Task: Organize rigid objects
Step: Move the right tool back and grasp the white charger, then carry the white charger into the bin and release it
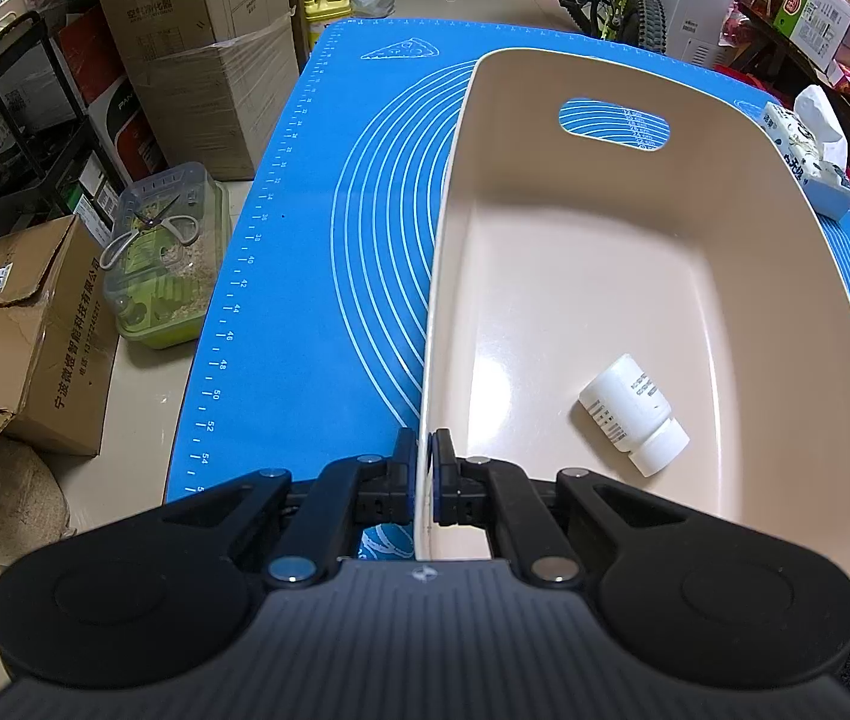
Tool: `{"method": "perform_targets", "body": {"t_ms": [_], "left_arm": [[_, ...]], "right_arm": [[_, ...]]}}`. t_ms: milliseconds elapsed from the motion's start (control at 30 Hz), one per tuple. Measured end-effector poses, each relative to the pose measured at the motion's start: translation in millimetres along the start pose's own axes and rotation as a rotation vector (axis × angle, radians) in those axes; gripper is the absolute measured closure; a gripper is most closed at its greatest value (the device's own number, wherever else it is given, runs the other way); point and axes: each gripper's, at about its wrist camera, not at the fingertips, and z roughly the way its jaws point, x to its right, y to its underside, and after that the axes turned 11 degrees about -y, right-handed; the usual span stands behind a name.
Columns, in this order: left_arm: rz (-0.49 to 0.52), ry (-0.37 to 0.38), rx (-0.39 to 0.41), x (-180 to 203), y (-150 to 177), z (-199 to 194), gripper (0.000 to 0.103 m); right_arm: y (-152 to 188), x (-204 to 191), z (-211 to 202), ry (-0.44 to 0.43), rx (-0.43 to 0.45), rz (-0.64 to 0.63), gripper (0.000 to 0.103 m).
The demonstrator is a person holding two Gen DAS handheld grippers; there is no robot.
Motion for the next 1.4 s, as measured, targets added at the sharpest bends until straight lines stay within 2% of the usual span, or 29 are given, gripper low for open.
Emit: {"method": "perform_targets", "body": {"t_ms": [67,133,167,367,633,833,1033,1267,1400], "left_arm": [[0.001,-0.001,0.0,0.0,0.4,0.1,0.096],[0.002,-0.003,0.001,0.0,0.9,0.2,0.096],[0.002,-0.003,0.001,-0.2,1.1,0.2,0.096],[0.002,-0.003,0.0,0.3,1.2,-0.1,0.096],[0.002,-0.004,0.0,0.8,1.1,-0.1,0.096],[0.0,-0.004,-0.002,0.9,0.5,-0.7,0.096],[-0.001,-0.005,-0.003,0.3,0.2,-0.6,0.096],[0.001,-0.008,-0.003,-0.4,0.9,-0.1,0.096],[0.001,-0.007,-0.004,0.2,0.8,-1.1,0.096]], "right_arm": [[-0.1,-1.0,0.8,-0.016,0.006,0.008,0.046],[-0.2,-1.5,0.0,-0.045,0.012,0.025,0.059],[0.2,-2.9,0.3,-0.036,0.015,0.022,0.061],[4.6,-8.7,-7.5,-0.043,0.028,0.002,0.061],[2.9,-15.8,-50.5,-0.059,0.116,-0.003,0.061],[-19.3,-33.7,-86.4,-0.088,0.23,-0.012,0.061],[-50.8,-72.9,-108.5,-0.164,0.33,-0.081,0.061],[-79.3,-127.6,-95.8,-0.257,0.326,-0.192,0.061],[-86.5,-158.5,-79.1,-0.288,0.294,-0.239,0.061]]}}
